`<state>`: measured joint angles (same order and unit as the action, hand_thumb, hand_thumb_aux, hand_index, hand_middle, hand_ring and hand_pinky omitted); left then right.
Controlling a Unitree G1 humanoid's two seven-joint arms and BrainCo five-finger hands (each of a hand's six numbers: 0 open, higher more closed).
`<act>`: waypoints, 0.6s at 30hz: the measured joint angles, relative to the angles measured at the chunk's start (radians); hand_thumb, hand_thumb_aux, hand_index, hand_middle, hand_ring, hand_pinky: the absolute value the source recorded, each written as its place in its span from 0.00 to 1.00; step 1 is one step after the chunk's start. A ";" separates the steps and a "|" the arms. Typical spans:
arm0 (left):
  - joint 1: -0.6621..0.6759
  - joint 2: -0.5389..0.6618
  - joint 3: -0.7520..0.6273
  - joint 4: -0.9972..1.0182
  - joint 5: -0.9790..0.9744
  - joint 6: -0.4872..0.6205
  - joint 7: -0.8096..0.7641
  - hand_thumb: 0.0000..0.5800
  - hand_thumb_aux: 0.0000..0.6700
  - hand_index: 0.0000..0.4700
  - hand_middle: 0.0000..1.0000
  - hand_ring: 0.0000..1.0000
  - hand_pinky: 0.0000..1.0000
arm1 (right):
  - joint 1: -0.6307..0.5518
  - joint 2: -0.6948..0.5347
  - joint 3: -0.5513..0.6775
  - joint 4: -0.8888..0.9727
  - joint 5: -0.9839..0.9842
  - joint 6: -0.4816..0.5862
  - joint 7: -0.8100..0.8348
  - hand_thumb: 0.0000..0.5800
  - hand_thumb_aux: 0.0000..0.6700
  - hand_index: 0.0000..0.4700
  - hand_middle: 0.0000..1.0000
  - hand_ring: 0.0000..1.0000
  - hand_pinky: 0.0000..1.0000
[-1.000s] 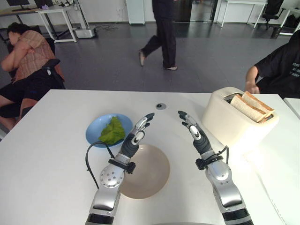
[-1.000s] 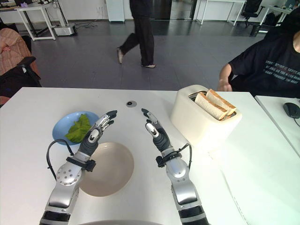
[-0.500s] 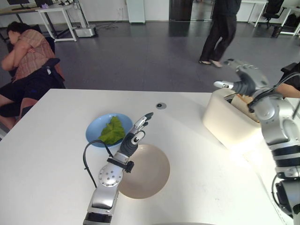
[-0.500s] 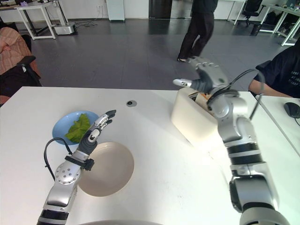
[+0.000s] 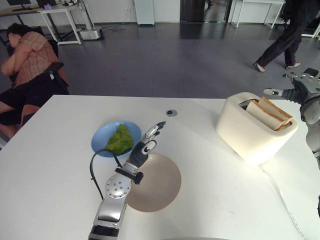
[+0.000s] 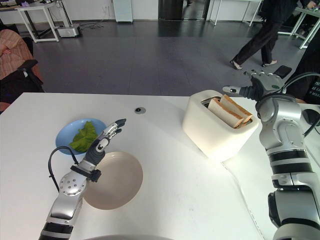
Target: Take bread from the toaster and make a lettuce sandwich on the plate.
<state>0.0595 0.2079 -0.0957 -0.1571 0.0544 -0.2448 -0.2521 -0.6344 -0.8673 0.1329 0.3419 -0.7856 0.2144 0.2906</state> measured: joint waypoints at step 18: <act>-0.005 0.002 0.003 0.023 -0.006 -0.001 -0.003 0.00 0.00 0.00 0.00 0.00 0.00 | 0.045 -0.004 0.035 -0.044 0.041 -0.001 0.144 1.00 1.00 1.00 0.00 0.00 0.00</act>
<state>0.0549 0.2102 -0.0926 -0.1336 0.0485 -0.2454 -0.2550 -0.5895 -0.8710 0.1684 0.2979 -0.7450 0.2131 0.4349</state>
